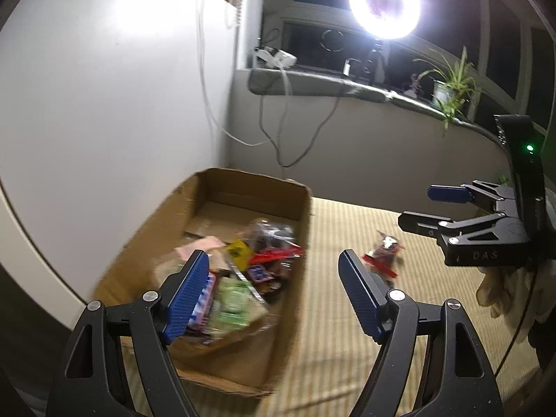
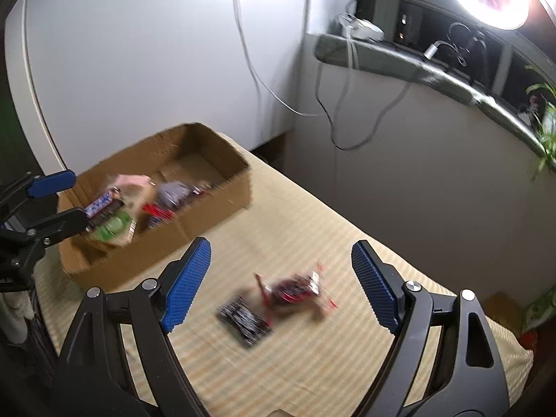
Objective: Organize snacks
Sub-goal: 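Move both open tools back to the last loose snacks, then grasp the black printed wrapper with the left tool while the right tool grasps the last chocolate cake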
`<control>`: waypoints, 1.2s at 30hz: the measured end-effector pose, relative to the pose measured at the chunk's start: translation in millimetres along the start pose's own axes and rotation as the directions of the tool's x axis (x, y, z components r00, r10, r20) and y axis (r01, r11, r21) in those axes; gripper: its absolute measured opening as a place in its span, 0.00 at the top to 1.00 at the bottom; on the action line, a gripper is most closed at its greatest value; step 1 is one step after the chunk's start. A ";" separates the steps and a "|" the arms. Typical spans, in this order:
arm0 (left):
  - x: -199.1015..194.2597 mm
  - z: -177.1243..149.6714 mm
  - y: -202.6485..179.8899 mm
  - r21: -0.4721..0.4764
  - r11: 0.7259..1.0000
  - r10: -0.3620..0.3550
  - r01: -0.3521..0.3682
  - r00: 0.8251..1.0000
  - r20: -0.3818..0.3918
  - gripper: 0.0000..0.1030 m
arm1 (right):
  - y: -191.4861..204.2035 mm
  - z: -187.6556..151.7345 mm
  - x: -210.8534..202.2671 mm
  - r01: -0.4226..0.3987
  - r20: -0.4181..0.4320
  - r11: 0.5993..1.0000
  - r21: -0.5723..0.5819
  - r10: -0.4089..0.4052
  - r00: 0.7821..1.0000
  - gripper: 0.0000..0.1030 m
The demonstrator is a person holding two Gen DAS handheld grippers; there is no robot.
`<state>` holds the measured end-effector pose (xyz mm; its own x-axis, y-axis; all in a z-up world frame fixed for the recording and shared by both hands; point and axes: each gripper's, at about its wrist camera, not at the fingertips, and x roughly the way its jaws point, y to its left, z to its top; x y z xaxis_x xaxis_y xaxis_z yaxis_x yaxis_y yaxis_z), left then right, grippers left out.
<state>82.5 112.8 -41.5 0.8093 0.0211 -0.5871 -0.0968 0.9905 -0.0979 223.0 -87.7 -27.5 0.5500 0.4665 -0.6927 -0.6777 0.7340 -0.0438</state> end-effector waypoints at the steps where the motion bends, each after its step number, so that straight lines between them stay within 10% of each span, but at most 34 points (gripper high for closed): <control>1: 0.5 -1.0 -5.0 0.005 1.000 -0.008 0.008 1.000 -0.002 0.26 | -5.5 -2.2 0.5 0.002 -0.006 1.000 0.005 -0.002 1.000 0.17; 36: 83.7 -36.9 -94.1 0.055 0.975 -0.198 0.217 0.952 -0.233 0.39 | -36.4 -34.2 93.3 -0.169 -0.202 0.985 0.021 0.170 0.965 0.17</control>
<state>137.9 16.4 -111.0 0.6548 -0.2081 -0.7266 0.1128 0.9775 -0.1783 282.3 -87.8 -115.2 0.3170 0.4748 -0.8210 -0.7505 0.6549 0.0890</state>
